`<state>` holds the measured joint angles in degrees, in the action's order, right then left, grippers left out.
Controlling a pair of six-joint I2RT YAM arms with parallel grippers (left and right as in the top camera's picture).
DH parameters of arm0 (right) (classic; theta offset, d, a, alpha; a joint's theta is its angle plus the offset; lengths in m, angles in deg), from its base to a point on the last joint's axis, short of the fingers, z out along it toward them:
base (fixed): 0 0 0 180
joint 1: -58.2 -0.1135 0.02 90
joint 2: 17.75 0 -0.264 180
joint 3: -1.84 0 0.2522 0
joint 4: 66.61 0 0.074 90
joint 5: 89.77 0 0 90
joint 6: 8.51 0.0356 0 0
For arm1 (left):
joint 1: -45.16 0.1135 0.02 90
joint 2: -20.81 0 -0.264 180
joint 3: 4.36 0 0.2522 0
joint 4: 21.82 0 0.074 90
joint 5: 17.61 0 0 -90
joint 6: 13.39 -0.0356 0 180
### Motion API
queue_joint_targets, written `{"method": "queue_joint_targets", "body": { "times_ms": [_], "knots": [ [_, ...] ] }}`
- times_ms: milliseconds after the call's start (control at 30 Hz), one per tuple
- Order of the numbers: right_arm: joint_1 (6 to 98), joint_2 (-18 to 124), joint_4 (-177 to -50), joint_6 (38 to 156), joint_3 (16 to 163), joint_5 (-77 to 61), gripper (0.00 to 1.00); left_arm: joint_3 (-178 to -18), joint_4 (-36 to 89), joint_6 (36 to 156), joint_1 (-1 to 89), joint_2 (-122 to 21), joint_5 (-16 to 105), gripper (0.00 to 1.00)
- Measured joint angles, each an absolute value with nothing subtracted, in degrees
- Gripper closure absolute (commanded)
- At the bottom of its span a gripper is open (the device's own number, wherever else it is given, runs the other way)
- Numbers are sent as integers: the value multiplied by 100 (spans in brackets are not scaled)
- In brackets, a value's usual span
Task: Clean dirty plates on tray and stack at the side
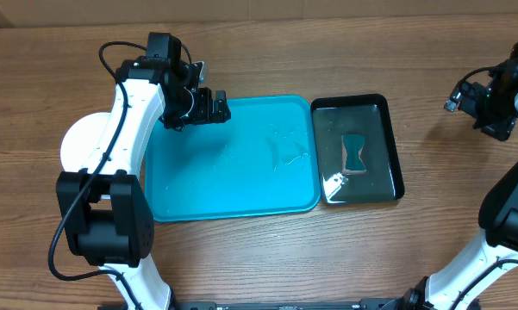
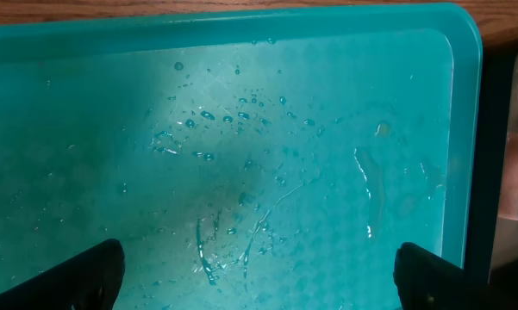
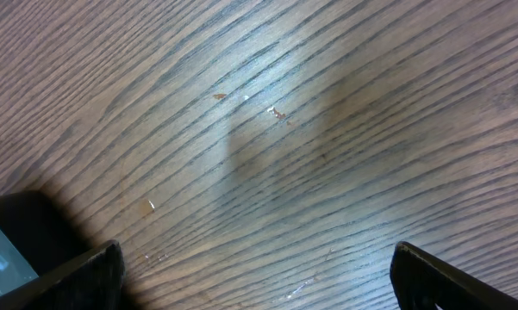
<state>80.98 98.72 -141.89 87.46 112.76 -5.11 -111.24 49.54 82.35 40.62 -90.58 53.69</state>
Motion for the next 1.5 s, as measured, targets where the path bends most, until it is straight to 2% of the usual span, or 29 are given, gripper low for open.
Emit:
{"method": "queue_joint_targets", "body": {
  "times_ms": [1500],
  "knots": [
    [7974,9797,-14193,8746,11276,-507,0,-11124,4954,8235,4062,-9058,5369,0]
  ]
}}
